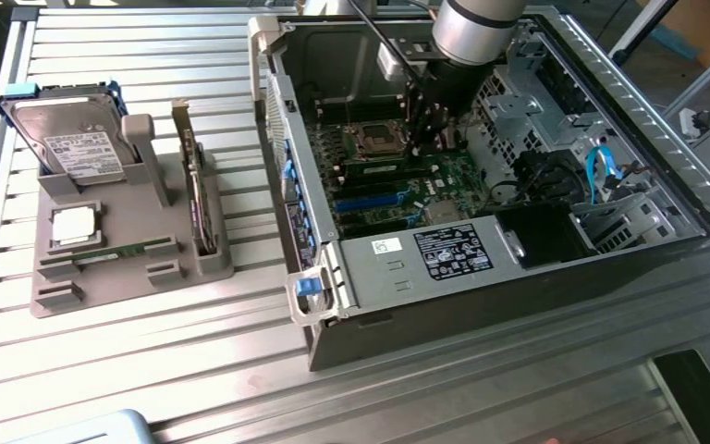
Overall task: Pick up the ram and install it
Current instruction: 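Insert the ram into the slot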
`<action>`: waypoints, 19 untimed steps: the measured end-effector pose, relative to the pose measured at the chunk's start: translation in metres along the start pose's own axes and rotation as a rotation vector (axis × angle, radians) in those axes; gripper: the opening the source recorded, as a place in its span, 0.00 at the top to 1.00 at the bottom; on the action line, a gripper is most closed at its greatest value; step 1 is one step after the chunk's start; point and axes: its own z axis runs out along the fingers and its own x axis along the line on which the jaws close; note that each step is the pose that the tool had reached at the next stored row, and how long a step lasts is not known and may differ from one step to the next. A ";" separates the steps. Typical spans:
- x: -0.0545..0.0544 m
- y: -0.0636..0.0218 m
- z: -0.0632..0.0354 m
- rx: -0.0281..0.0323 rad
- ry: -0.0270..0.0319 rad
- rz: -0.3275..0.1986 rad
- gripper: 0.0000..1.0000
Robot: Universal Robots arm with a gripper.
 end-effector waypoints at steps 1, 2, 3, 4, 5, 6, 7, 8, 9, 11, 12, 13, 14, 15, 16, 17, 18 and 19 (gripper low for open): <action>0.000 0.0000 0.0001 0.0000 0.0000 0.000 0.88; 0.000 0.0000 0.0002 0.0000 -0.0005 0.000 0.88; 0.000 0.0000 0.0003 0.0000 -0.0007 0.000 0.88; 0.000 0.0000 0.0004 0.0001 -0.0009 0.000 0.88; 0.000 0.0000 0.0004 0.0000 -0.0009 0.000 0.88; 0.000 0.0000 0.0004 0.0000 -0.0009 0.000 0.88; 0.000 0.0000 0.0005 0.0000 -0.0009 0.000 0.88; 0.000 0.0000 0.0004 0.0000 -0.0009 0.000 0.88; 0.000 0.0000 0.0005 0.0001 -0.0010 0.000 0.88; 0.000 -0.0001 0.0004 0.0000 -0.0010 0.000 0.88; 0.000 -0.0002 0.0004 -0.0006 -0.0013 0.000 0.88; 0.000 -0.0002 0.0003 -0.0012 -0.0013 0.000 0.88; 0.000 -0.0003 0.0000 -0.0022 -0.0010 -0.001 0.88; 0.000 -0.0003 -0.0006 -0.0034 -0.0008 -0.001 0.88; 0.000 -0.0002 -0.0010 -0.0039 -0.0007 -0.001 0.88; 0.000 -0.0003 -0.0011 -0.0040 -0.0010 -0.001 0.88; 0.000 -0.0003 -0.0011 -0.0041 -0.0010 -0.001 0.88; 0.000 -0.0003 -0.0011 -0.0041 -0.0010 -0.001 0.88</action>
